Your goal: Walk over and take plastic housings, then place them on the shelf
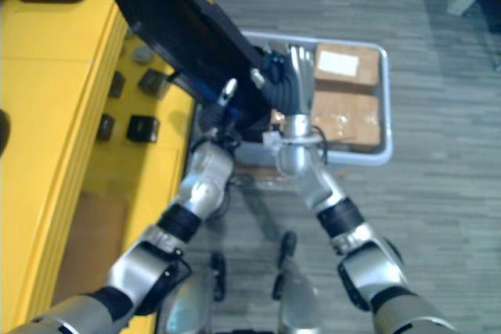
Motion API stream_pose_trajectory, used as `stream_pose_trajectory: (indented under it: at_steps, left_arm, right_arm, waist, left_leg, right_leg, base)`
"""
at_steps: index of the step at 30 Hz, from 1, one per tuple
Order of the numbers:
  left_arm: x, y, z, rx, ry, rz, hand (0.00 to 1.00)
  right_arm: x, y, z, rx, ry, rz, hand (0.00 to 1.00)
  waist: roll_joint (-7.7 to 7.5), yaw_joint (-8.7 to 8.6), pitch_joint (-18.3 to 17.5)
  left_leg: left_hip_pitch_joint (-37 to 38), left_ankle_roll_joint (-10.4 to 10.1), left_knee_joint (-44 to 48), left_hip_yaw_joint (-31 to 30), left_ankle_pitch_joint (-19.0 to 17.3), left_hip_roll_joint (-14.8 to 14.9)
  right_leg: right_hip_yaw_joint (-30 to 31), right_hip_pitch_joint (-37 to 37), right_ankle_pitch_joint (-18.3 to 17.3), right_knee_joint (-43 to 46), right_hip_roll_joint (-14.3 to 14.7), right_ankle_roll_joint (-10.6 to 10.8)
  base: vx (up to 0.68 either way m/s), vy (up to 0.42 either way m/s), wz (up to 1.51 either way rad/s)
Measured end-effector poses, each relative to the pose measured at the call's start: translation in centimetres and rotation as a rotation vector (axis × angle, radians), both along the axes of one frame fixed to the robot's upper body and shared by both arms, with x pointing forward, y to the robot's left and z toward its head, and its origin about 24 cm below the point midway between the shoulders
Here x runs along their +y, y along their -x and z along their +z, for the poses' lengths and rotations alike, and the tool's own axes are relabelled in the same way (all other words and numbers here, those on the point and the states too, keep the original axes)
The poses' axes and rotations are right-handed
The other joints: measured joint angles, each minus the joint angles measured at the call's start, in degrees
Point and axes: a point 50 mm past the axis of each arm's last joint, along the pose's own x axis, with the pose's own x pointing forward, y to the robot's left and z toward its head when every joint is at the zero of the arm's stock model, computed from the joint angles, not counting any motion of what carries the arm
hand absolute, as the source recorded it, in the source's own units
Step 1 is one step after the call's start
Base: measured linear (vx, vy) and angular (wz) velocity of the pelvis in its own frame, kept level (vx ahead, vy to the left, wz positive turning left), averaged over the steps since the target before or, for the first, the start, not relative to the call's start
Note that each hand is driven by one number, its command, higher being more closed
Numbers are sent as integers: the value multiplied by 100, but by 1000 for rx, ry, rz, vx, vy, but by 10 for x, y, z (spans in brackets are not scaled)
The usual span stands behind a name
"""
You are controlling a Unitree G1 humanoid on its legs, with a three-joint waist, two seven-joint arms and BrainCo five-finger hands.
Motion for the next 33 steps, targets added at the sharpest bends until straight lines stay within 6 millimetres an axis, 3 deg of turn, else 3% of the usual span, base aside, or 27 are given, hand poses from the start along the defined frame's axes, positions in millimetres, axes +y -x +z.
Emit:
stream_pose_trajectory:
  at_steps: [4, 15, 16, 18, 27, 33]
  left_arm:
    - [12, -1, 5, -43, 85, 51, 100]
    - [13, 0, 14, -161, 82, -32, 100]
    - [14, 0, 14, -166, 73, -30, 100]
    - [15, 1, 16, -186, 20, -25, 100]
    - [21, 9, 15, -217, -360, 124, 100]
    - [32, 17, -8, -154, -645, 310, 100]
  right_arm:
    - [6, 7, -15, 46, -25, 27, 100]
    - [9, 18, -15, 17, -88, 66, 100]
    - [9, 18, -15, 19, -89, 67, 0]
    - [8, 18, -16, 24, -95, 67, 0]
    - [-2, 21, -34, 93, -120, 55, 0]
    - [-5, 22, -34, 99, -154, 65, 0]
  waist:
    - [-82, -32, 44]
    - [-205, -53, 108]
    - [-208, -57, 110]
    - [-218, -129, 115]
    - [-219, -135, 115]
    - [-228, -111, 108]
  left_leg:
    - [1, -3, -2, 21, -2, 17]
    - [94, -4, -92, 119, -1, 15]
    - [103, -3, -95, 123, -1, 15]
    - [103, -3, -100, 122, -2, 8]
    - [151, -3, -105, 128, -2, 13]
    - [199, -8, -87, 134, -33, 31]
  right_leg:
    - [7, 0, 12, -13, 18, -13]
    - [97, 3, 19, -23, 18, -10]
    - [114, 2, 20, -23, 18, -9]
    - [119, 2, 23, -23, 11, -5]
    - [137, 42, 26, -27, 20, -2]
    - [141, 146, 40, -129, 46, 0]
  base:
    - [-14, 19, -1]
    - [-17, 41, -3]
    - [-12, 50, -12]
    - [-17, 51, -1]
    - [-18, 22, 0]
    - [-33, 18, -2]
